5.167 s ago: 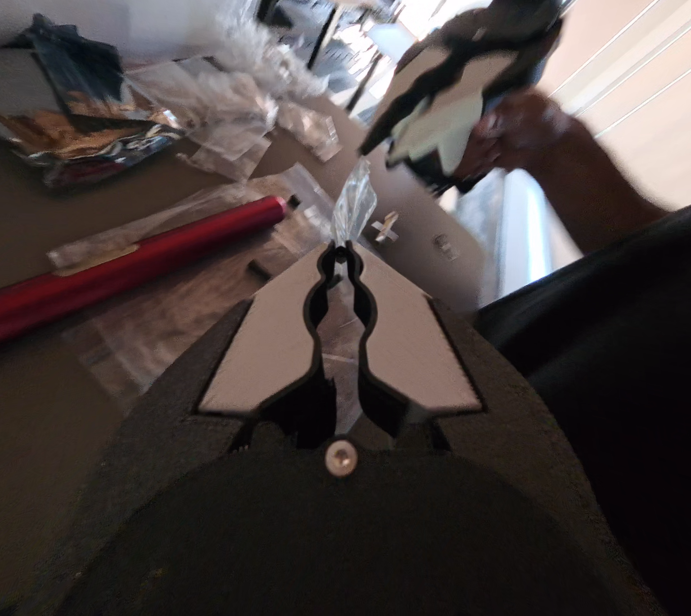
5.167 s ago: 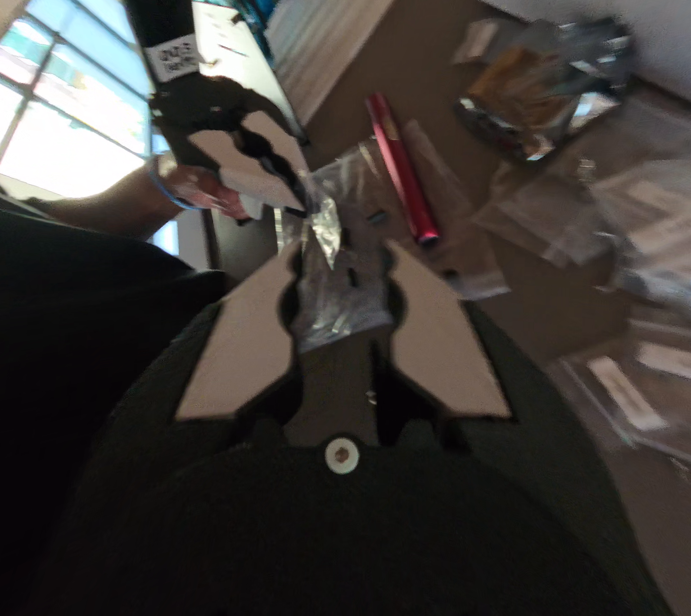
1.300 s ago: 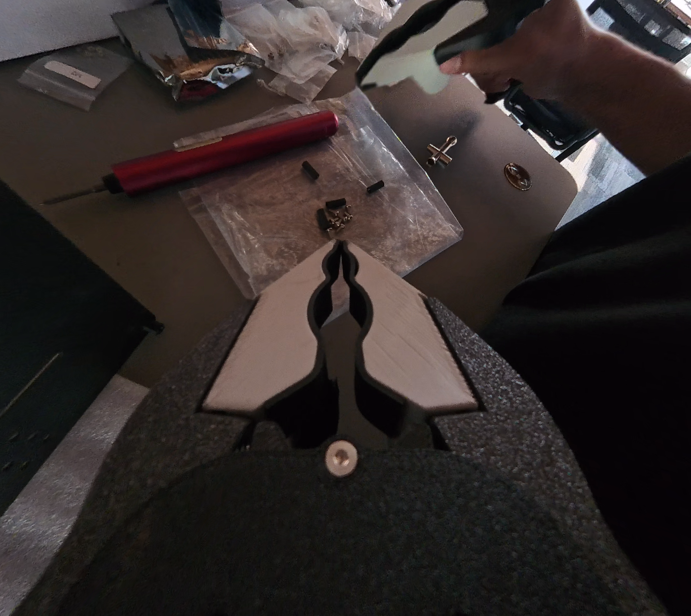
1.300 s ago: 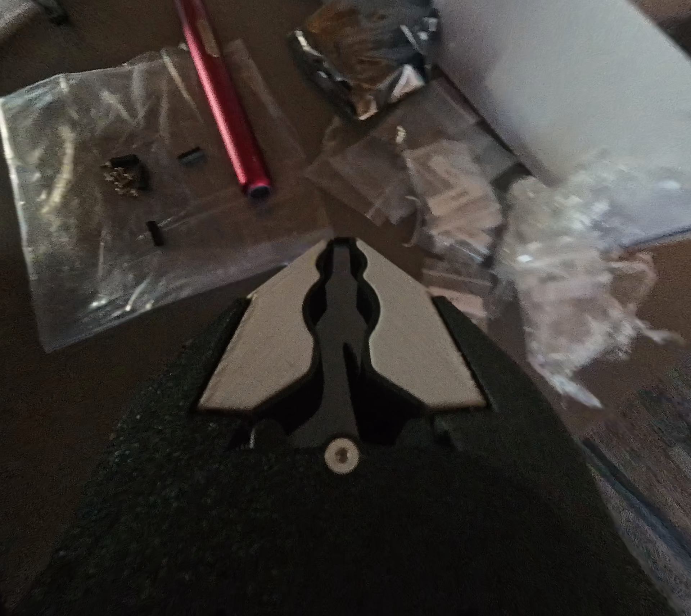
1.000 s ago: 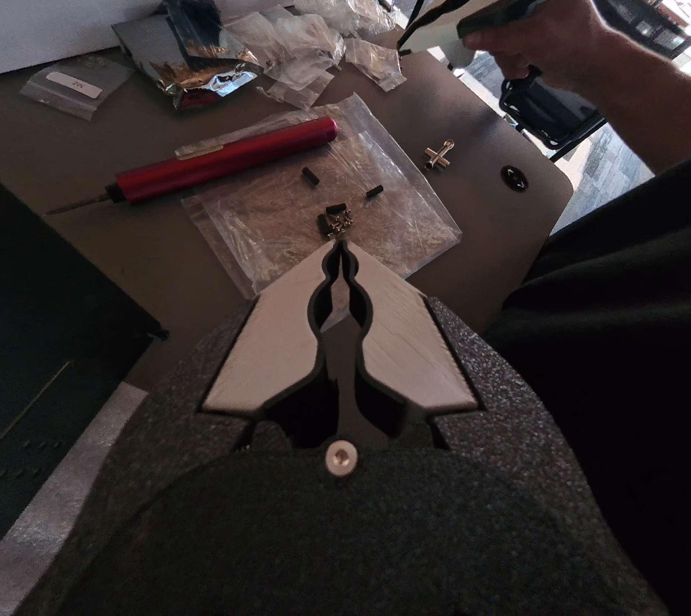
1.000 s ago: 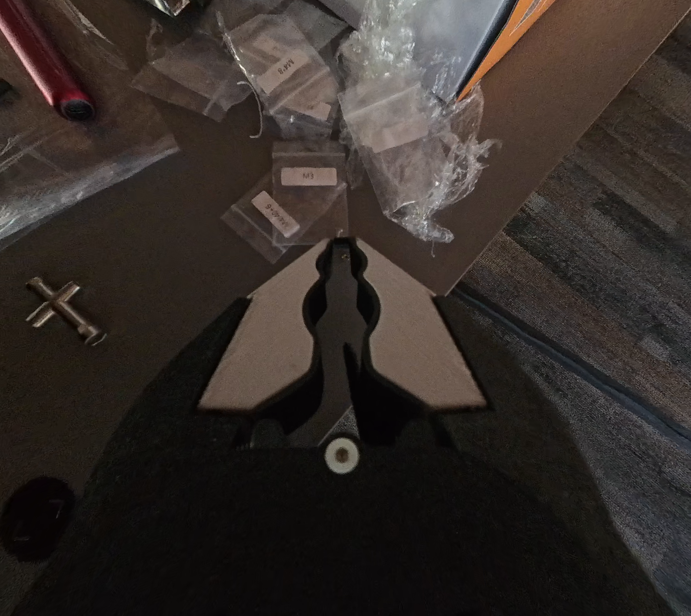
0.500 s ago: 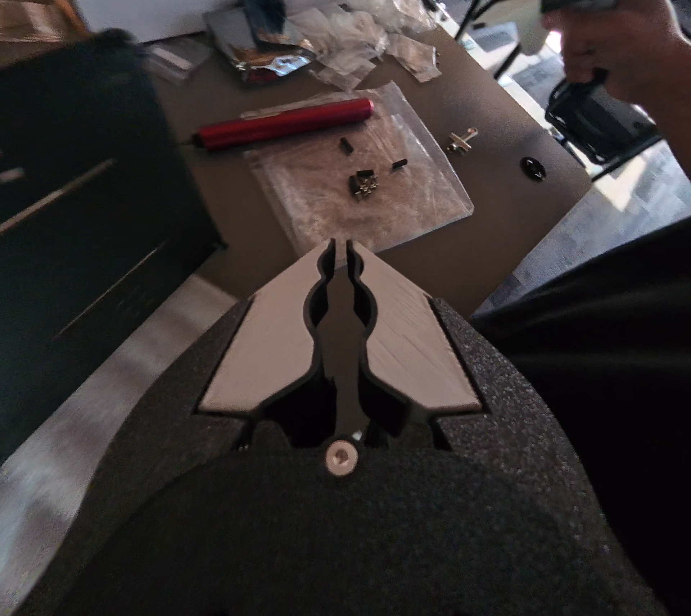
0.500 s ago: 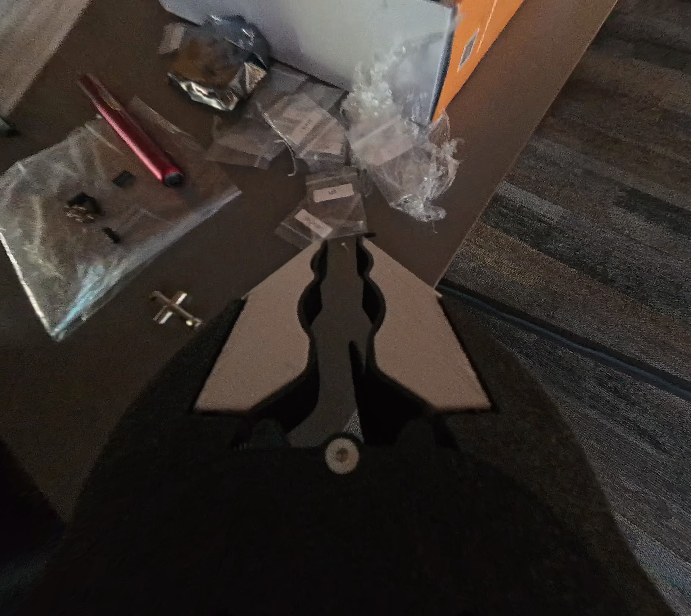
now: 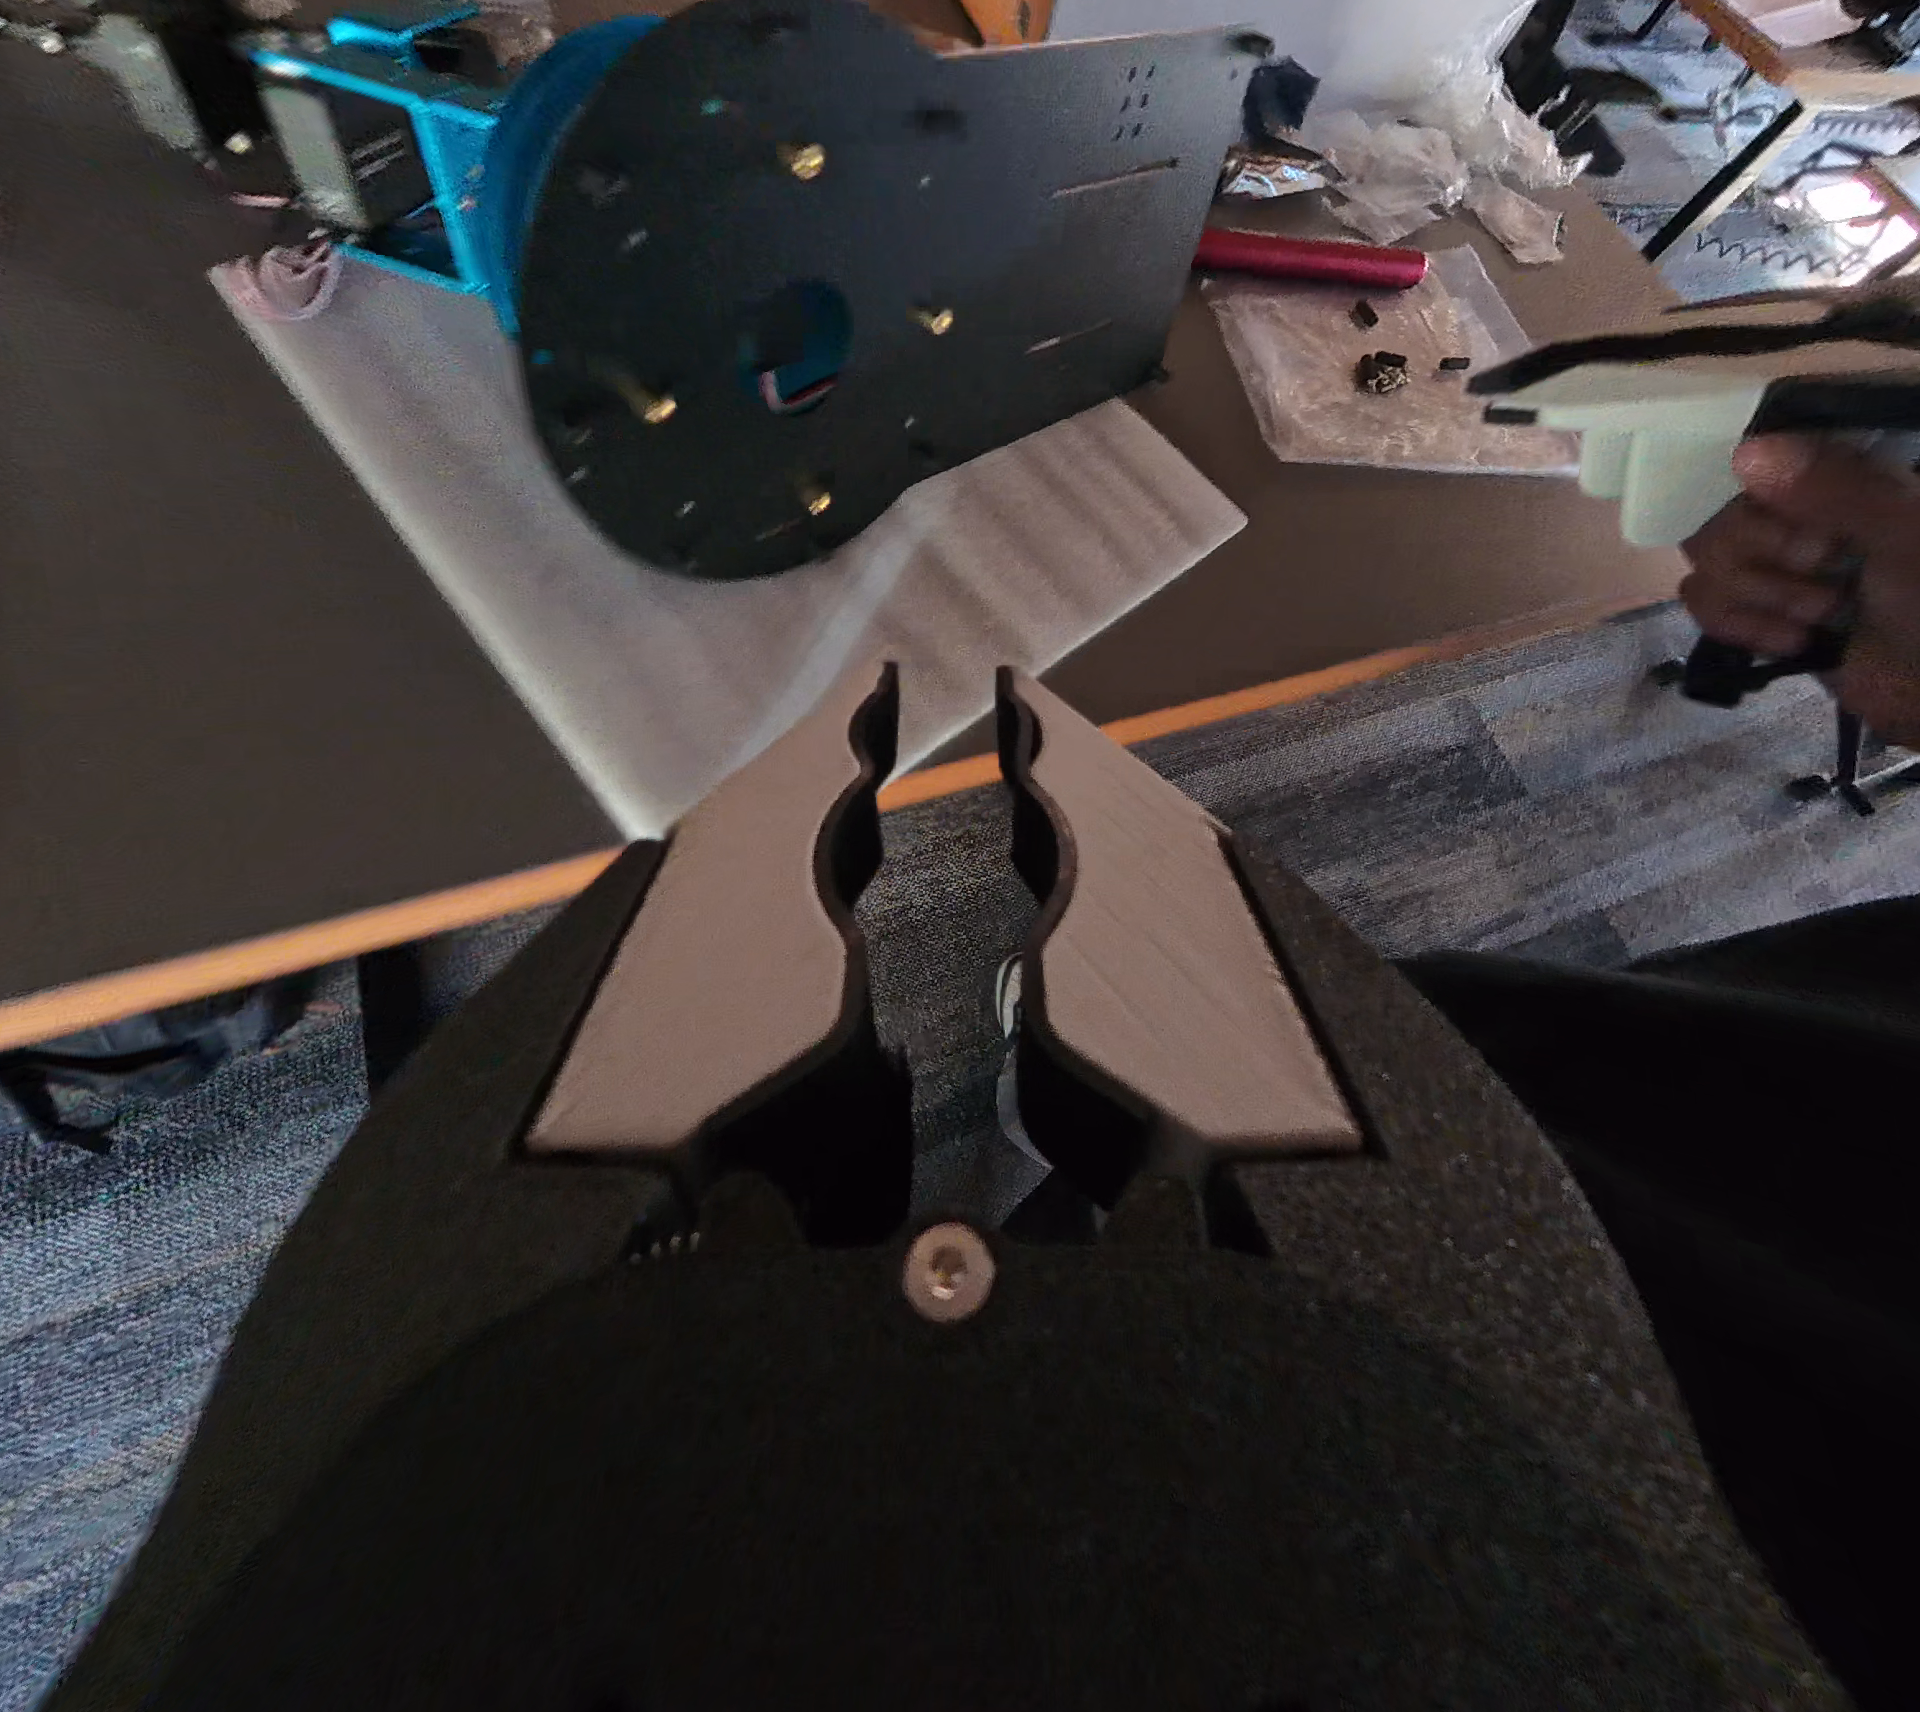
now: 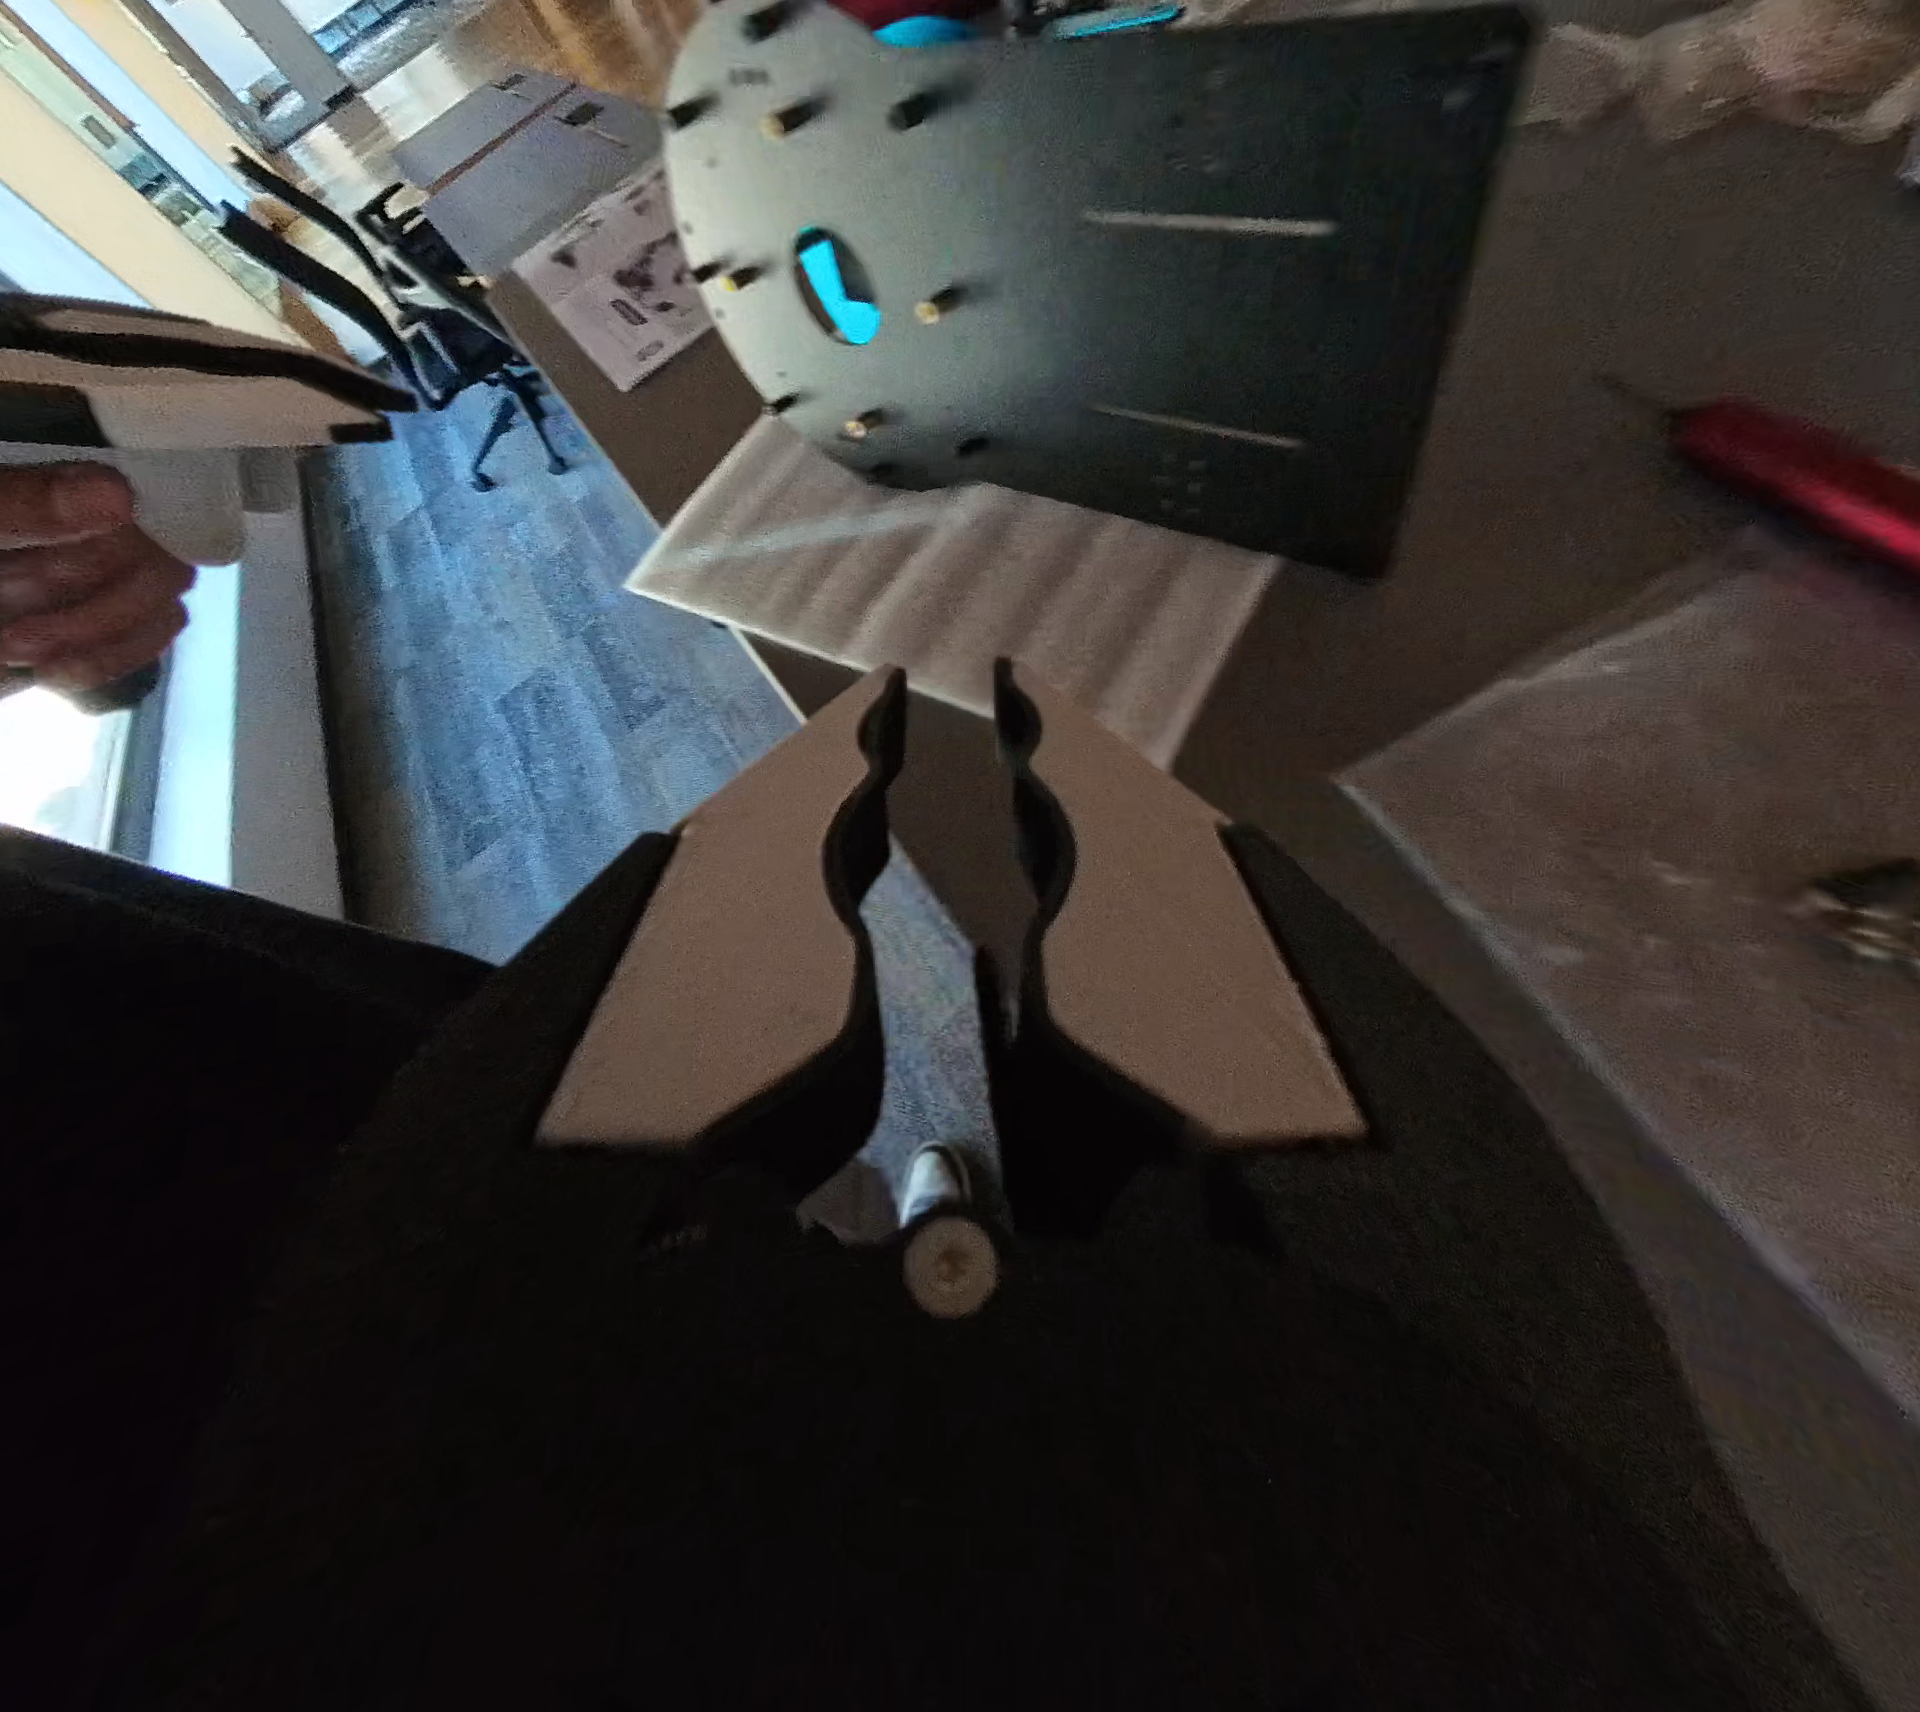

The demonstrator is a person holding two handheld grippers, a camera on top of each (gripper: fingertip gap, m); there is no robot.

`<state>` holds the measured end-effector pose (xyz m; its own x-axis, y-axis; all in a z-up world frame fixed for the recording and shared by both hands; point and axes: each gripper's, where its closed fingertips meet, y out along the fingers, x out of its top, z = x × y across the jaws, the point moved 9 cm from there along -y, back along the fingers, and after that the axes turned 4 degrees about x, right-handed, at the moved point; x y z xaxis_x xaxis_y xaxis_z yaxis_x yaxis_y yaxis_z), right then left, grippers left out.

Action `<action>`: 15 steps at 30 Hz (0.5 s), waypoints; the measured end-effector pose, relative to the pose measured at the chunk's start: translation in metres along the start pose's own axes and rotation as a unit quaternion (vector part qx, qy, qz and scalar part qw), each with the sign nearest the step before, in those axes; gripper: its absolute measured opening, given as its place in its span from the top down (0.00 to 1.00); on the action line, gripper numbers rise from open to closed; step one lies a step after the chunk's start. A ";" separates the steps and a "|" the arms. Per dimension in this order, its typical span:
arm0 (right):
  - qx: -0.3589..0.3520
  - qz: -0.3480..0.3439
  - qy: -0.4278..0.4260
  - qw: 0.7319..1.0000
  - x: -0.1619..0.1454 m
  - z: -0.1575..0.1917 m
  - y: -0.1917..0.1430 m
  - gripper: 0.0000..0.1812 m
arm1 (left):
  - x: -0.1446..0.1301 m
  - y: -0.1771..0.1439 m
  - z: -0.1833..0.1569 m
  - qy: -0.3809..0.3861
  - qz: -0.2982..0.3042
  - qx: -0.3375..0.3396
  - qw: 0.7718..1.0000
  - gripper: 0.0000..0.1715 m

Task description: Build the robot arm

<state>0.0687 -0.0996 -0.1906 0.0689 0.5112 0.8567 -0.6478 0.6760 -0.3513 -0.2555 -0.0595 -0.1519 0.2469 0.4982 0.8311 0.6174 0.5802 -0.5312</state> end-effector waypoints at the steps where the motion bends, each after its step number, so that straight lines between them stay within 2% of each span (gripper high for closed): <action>1: 0.015 0.003 0.006 1.000 -0.003 0.017 0.013 0.91 | -0.006 -0.012 0.009 -0.004 -0.002 0.000 1.000 0.90; 5: 0.023 0.000 0.029 0.999 -0.013 0.069 0.046 0.91 | -0.030 -0.057 0.039 0.007 -0.020 0.011 1.000 0.90; 8: 0.015 -0.023 0.056 0.998 -0.016 0.097 0.053 0.91 | -0.044 -0.083 0.060 0.021 -0.018 0.022 0.999 0.90; 11: -0.024 -0.053 0.092 0.994 -0.022 0.117 0.040 0.91 | -0.051 -0.103 0.078 0.026 -0.009 0.020 0.999 0.90; 15: -0.085 -0.088 0.111 0.986 -0.031 0.130 0.001 0.91 | -0.055 -0.124 0.100 0.025 -0.011 0.046 0.999 0.90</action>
<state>-0.0326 -0.1842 -0.1687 0.3457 0.4694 0.8125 -0.4760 0.8339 -0.2792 -0.4205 -0.0944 -0.1476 0.2719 0.4526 0.8492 0.5532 0.6486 -0.5228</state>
